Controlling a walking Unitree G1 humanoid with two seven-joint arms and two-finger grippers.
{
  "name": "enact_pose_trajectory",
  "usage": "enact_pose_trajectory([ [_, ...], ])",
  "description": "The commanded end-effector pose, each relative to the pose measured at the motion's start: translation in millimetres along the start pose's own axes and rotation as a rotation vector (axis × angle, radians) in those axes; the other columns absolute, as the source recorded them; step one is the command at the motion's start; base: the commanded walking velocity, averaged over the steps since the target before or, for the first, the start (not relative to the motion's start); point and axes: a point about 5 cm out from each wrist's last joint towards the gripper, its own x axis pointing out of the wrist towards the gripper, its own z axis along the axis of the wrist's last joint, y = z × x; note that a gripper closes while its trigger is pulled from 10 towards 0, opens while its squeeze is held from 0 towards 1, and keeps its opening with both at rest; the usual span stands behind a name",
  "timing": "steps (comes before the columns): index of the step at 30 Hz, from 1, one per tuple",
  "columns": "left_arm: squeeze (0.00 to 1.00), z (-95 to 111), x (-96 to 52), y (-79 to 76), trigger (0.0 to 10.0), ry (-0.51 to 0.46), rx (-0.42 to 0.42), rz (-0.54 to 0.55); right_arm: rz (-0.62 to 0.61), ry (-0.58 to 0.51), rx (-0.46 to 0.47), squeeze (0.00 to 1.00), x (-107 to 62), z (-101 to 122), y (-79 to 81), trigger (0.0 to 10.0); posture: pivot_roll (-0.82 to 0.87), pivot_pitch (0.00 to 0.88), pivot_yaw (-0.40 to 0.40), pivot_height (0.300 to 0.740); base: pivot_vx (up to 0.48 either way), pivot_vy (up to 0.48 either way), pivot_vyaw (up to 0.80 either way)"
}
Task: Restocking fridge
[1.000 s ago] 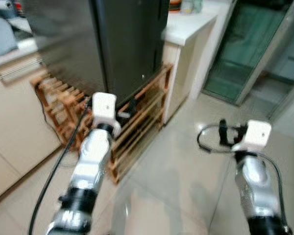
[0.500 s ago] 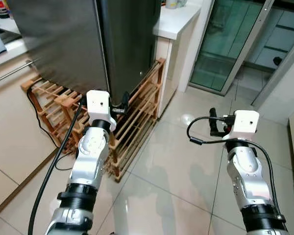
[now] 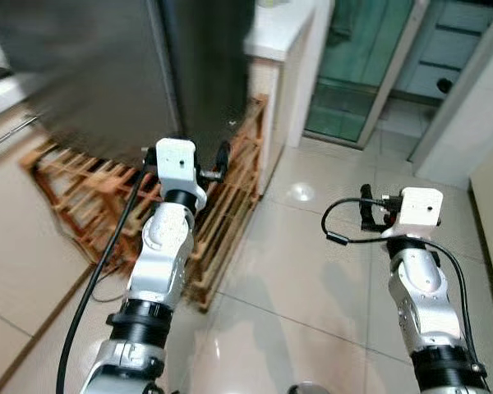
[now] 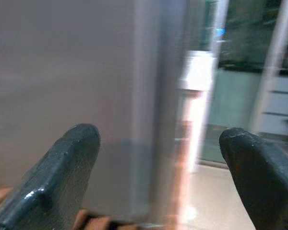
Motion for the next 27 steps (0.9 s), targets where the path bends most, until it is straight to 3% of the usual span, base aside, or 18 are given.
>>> enact_pose_trajectory([
  [1,0.00,6.2,3.7,-11.2,10.0,-0.020,-0.022,-0.031,-0.031,-0.007,-0.020,0.00,1.2,2.3,-12.4,10.0,-0.10,0.000,0.005,0.740,0.000,0.480,0.00],
  [4,0.00,7.7,4.6,-17.3,10.0,-0.034,-0.001,-0.050,-0.028,-0.008,-0.023,0.00,2.6,3.0,-12.8,10.0,-0.10,0.000,0.006,0.740,0.000,0.480,0.00],
  [8,0.00,11.1,4.3,-27.9,10.0,-0.060,0.037,-0.097,-0.033,-0.013,-0.026,0.00,4.5,4.6,-15.2,10.0,-0.10,0.000,0.004,0.740,0.000,0.000,0.00],
  [13,0.00,7.6,3.8,-24.0,10.0,-0.030,0.027,-0.085,-0.086,-0.049,0.023,0.00,0.1,12.2,-20.9,10.0,-0.10,0.000,0.001,0.740,0.000,0.000,0.00],
  [15,0.00,2.3,-5.0,-17.3,10.0,0.004,0.011,-0.087,-0.121,-0.067,0.037,0.00,-15.2,14.5,-27.7,10.0,-0.10,0.000,0.004,0.740,0.000,0.000,0.00],
  [16,0.00,-2.8,-20.7,-8.3,10.0,0.026,0.032,-0.112,-0.115,-0.076,0.020,0.00,-28.7,15.0,-29.9,10.0,-0.10,0.000,0.008,0.740,0.000,0.000,0.00],
  [17,0.00,-10.3,-45.7,3.5,10.0,0.071,0.053,-0.149,-0.092,-0.077,-0.005,0.00,-46.7,14.8,-31.3,10.0,-0.10,0.000,0.009,0.740,0.244,0.000,0.00],
  [18,0.00,-10.3,-45.7,3.5,10.0,0.071,0.053,-0.149,-0.092,-0.077,-0.005,0.00,-46.7,14.8,-31.3,10.0,-0.10,0.000,0.009,0.740,0.244,0.000,0.00],
  [20,0.00,-18.1,-74.6,18.9,10.0,0.140,0.029,-0.129,-0.044,-0.062,-0.048,0.00,-69.5,14.0,-32.4,10.0,-0.09,0.000,0.006,0.740,0.270,0.000,0.00],
  [23,0.00,-14.5,-78.4,15.4,10.0,0.121,0.039,-0.142,-0.029,-0.050,-0.054,0.00,-75.3,13.1,-31.9,10.0,-0.08,0.000,0.001,0.740,0.323,0.000,0.00],
  [25,0.00,-12.5,-75.6,11.4,10.0,0.108,0.035,-0.150,-0.030,-0.047,-0.051,0.00,-74.1,12.3,-31.3,10.0,-0.08,0.000,-0.005,0.740,0.420,0.000,0.00],
  [27,0.00,-4.0,-66.1,-2.2,10.0,0.067,0.046,-0.184,-0.030,-0.041,-0.039,0.00,-68.2,12.3,-26.2,10.0,-0.08,0.000,-0.005,0.740,0.461,0.000,0.00],
])
